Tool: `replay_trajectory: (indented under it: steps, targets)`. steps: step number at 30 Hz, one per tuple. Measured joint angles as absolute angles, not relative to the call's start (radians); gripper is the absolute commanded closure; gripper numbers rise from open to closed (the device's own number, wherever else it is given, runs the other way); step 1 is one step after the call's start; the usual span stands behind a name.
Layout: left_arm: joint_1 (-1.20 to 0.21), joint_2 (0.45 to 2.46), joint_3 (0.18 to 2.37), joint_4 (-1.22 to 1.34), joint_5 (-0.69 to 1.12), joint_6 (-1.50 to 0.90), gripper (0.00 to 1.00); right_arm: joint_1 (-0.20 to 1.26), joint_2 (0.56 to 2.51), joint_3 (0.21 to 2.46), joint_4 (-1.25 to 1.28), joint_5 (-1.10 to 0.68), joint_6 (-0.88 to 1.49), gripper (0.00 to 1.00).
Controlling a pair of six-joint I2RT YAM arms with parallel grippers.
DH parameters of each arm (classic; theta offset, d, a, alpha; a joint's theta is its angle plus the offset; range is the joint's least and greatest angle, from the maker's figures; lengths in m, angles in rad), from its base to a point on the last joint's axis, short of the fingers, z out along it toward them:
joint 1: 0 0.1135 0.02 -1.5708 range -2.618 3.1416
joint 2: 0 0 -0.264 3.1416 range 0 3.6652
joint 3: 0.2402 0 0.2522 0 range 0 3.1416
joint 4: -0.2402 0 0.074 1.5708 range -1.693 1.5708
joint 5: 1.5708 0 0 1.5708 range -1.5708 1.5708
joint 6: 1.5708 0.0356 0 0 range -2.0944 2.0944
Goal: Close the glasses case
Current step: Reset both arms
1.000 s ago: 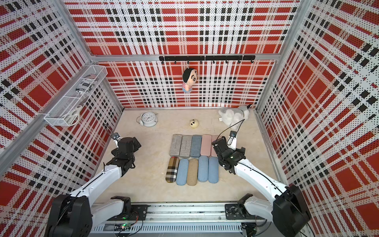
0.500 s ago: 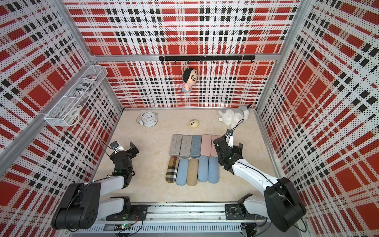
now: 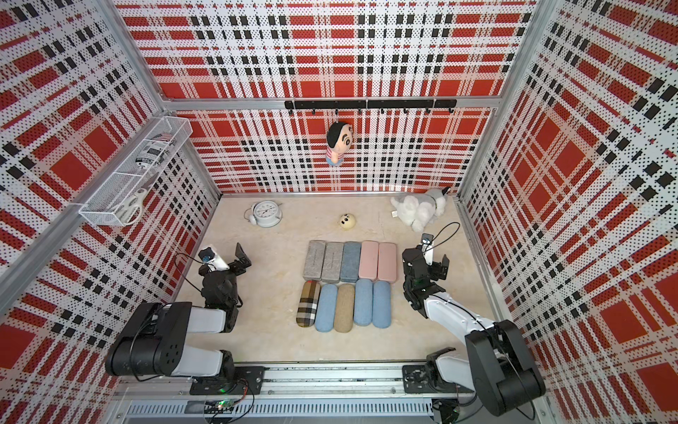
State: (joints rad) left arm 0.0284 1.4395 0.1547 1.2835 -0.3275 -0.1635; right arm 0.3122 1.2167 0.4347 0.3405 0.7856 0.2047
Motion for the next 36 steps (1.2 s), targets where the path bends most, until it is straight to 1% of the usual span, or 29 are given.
replay_trajectory:
  steps: [4, 6, 12, 17, 23, 32, 36]
  targets:
    - [0.027, 1.539, 0.075, 1.472, -0.305, -0.146, 0.02, 0.307, 1.190, 0.321, 0.533, 0.780, 0.099, 0.00]
    - [0.027, 1.589, 0.045, 1.505, -0.303, -0.143, 0.02, 0.303, 1.189, 0.285, 0.596, 0.771, 0.056, 0.00]
    - [0.017, 1.588, 0.060, 1.571, -0.317, -0.136, 0.02, 0.248, 1.224, 0.240, 0.763, 0.664, 0.022, 0.00]
    - [0.004, 1.584, 0.119, 1.558, -0.322, -0.121, 0.02, 0.230, 1.328, 0.237, 0.879, 0.591, 0.010, 0.00]
    - [-0.018, 1.584, 0.182, 1.481, -0.319, -0.088, 0.01, 0.201, 1.418, 0.251, 1.006, 0.500, -0.009, 0.00]
    - [-0.042, 1.584, 0.189, 1.431, -0.337, -0.060, 0.02, 0.126, 1.567, 0.233, 1.223, 0.426, 0.027, 0.00]
    - [-0.042, 1.584, 0.189, 1.422, -0.341, -0.056, 0.01, 0.113, 1.572, 0.244, 1.217, 0.402, 0.047, 0.00]
